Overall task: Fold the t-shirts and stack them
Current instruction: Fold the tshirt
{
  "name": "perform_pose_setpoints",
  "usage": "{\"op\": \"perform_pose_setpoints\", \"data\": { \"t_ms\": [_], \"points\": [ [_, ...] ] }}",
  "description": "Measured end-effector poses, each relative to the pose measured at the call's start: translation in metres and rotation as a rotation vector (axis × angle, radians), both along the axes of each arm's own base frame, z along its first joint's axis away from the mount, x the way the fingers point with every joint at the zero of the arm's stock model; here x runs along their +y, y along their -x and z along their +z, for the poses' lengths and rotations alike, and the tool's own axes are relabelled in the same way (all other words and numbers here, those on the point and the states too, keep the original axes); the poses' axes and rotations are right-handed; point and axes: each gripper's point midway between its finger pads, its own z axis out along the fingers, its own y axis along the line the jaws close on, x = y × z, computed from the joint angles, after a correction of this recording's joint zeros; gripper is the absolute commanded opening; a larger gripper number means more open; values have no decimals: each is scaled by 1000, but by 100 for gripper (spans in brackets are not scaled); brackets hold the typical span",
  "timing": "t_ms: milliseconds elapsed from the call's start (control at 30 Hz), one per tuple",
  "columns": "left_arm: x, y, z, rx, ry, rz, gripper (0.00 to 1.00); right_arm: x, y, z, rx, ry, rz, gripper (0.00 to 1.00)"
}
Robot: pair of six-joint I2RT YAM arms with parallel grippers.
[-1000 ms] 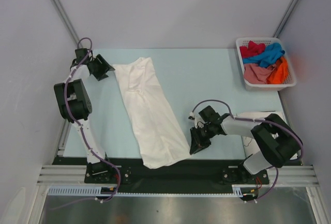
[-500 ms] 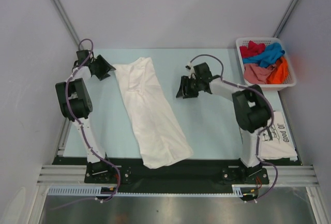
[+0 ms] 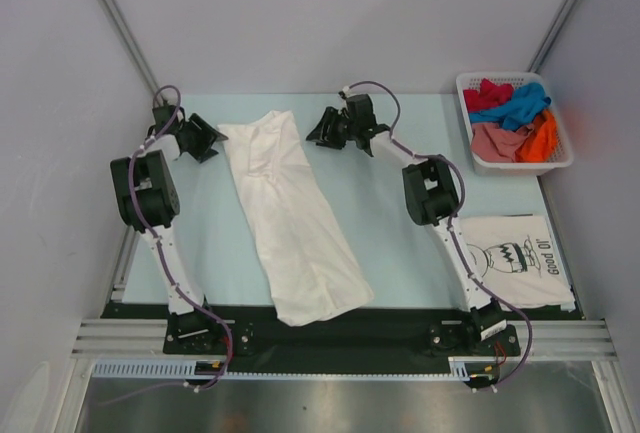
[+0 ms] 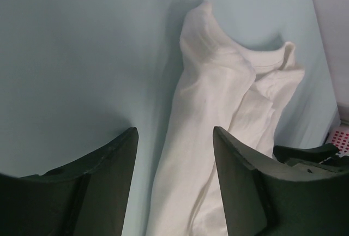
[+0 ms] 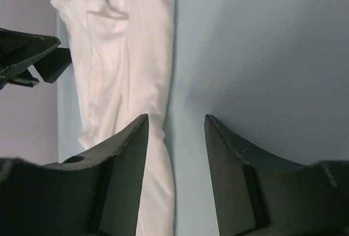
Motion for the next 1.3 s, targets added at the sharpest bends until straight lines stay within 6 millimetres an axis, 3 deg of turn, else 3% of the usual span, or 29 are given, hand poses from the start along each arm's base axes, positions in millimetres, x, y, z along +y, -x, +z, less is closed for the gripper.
{"op": "perform_pose_setpoints", "data": {
  "t_ms": [233, 500, 667, 833, 967, 1100, 1300],
  "points": [
    [0, -15, 1, -29, 35, 15, 63, 47, -6, 0, 9, -143, -26, 45],
    [-2, -26, 0, -55, 66, 28, 59, 59, -10, -6, 66, -226, -88, 34],
    [-1, -43, -3, -73, 94, 39, 45, 53, -18, -9, 98, -243, -144, 18],
    [-4, -58, -9, -80, 114, 43, 24, 44, -25, -13, 123, -260, -189, 0],
    [-16, -72, -12, -91, 116, 23, 17, 41, -27, -13, 119, -272, -198, 0],
    [-39, -82, -13, -95, 123, -6, 16, 33, -24, -14, 97, -253, -211, 0],
    [-90, -102, -12, -113, 141, -50, 16, -20, -26, -17, 86, -210, -278, 0]
  ]
}}
